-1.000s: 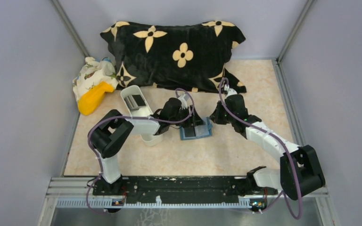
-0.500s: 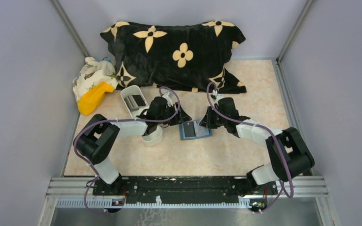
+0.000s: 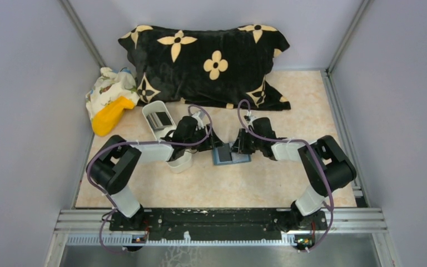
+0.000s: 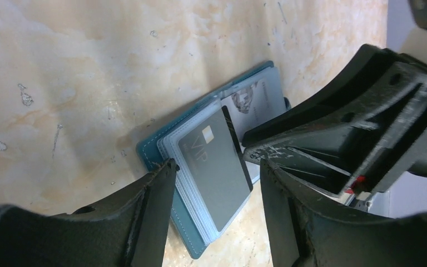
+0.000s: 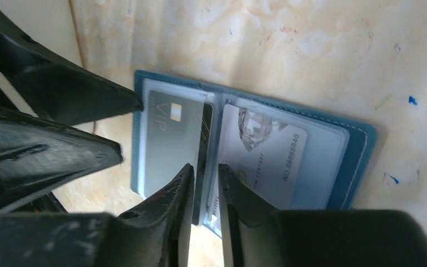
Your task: Take the credit cards out of the card holder
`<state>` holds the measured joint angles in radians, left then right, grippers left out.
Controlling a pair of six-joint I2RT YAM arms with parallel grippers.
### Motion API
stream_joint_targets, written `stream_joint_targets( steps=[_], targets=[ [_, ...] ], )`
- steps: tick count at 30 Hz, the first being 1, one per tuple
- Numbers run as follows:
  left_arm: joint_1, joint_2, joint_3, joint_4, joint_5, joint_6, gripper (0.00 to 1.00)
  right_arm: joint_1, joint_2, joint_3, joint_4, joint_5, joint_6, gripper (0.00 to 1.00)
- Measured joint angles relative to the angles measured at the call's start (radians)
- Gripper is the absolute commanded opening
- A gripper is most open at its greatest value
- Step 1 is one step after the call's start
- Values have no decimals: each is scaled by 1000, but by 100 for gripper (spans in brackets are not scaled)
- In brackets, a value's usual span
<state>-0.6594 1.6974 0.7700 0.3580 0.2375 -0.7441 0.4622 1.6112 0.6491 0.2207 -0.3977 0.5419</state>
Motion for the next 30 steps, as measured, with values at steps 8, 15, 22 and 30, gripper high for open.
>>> stream_joint_targets(
  steps=[8,15,22,30],
  targets=[
    [0,66,30,-4,29,-2,63,0,2,0,50,-21,9,49],
    [1,99,64,-4,36,-2,63,0,18,-2,84,-50,10,35],
    [1,113,85,-11,27,-2,63,-3,26,-38,126,-90,31,28],
    [1,139,119,-18,29,-3,63,-11,26,-69,175,-124,55,26]
  ],
)
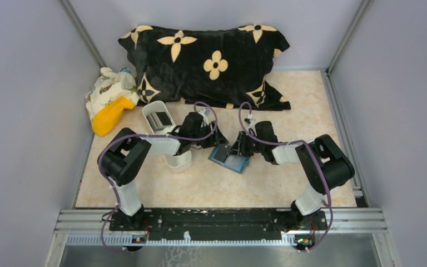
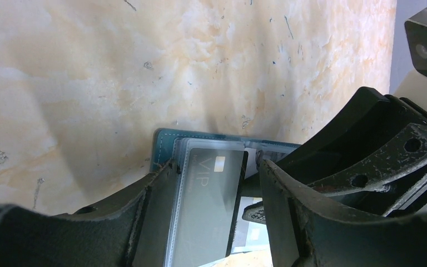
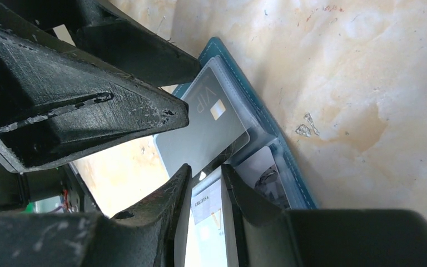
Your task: Take the credit cards out of the card holder
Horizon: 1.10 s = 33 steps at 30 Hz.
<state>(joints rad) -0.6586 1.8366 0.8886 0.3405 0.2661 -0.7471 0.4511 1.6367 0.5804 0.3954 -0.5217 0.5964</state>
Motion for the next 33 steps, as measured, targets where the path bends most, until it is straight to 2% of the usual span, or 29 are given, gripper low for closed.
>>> stream_joint_targets(
  steps=[13,18,26,33],
  targets=[
    [0,0,0,0,0,0,63,-74,46,-57,220,-67,119,23],
    [0,0,0,-1,0,0,63,-79,93,-55,254,-80,139,23],
    [3,0,0,-3,0,0,63,-80,100,-55,269,-90,148,12],
    [4,0,0,-3,0,0,63,-81,101,-56,323,-122,194,11]
  ],
)
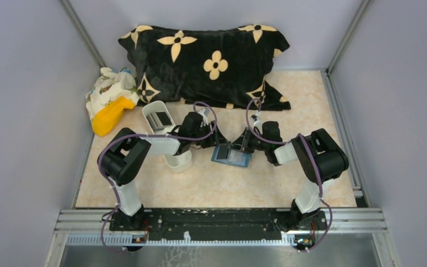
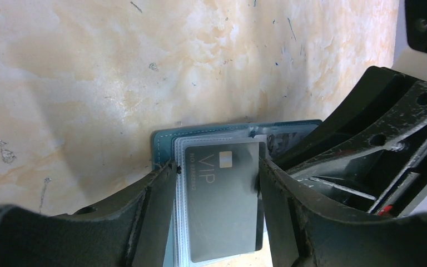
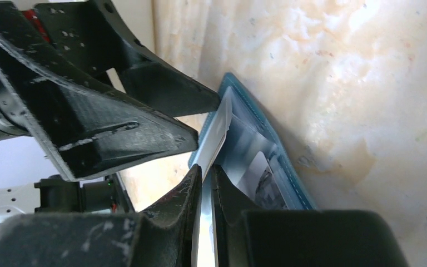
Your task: Take the credit cards out of the card holder
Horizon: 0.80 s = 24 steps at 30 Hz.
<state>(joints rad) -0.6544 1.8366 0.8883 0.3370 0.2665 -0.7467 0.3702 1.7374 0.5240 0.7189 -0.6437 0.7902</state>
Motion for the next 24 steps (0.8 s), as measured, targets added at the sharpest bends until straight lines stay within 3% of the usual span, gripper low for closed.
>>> stream_joint_targets(
  steps=[6,10,17,22,24],
  targets=[
    [2,0,0,0,-1,1,63,0,34,0,67,-14,33,12],
    [2,0,0,0,-1,2,63,0,50,2,65,-9,33,18],
    [2,0,0,0,0,3,63,5,49,21,31,3,13,21],
    [2,0,0,0,0,3,63,6,49,21,29,3,13,8],
    [2,0,0,0,0,3,63,6,49,21,29,2,16,8]
  ],
)
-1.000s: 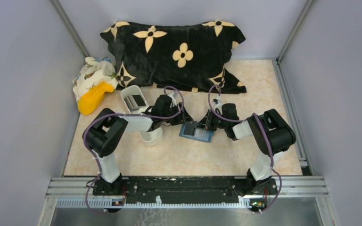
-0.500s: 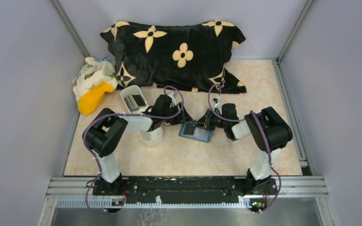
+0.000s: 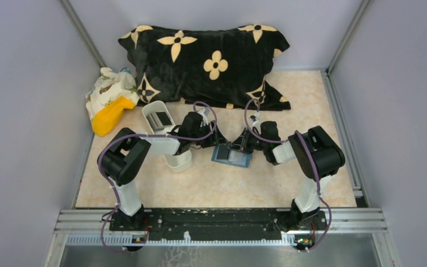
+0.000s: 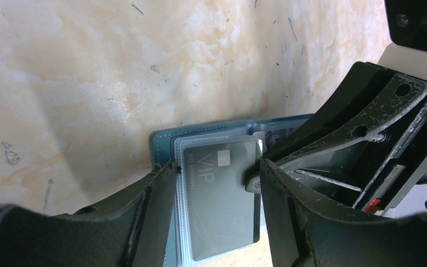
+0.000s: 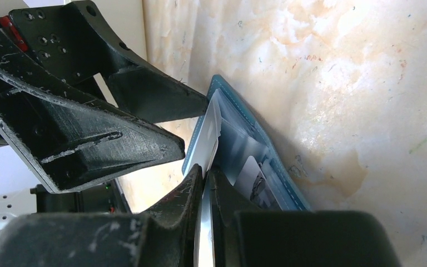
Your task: Take the credit cards out of the card holder
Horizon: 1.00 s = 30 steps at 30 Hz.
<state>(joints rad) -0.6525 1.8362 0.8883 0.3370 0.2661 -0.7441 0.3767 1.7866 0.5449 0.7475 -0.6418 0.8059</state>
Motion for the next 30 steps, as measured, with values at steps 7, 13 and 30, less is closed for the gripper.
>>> stream_joint_targets(
  steps=[7,13,30],
  targets=[
    [0,0,0,0,0,0,63,0,-21,0,-20,1,-3,9],
    [0,2,0,1,8,0,63,-8,-68,0,-69,2,-25,14],
    [0,4,1,2,11,0,63,-40,-87,-1,-130,-10,-57,22]
  ],
)
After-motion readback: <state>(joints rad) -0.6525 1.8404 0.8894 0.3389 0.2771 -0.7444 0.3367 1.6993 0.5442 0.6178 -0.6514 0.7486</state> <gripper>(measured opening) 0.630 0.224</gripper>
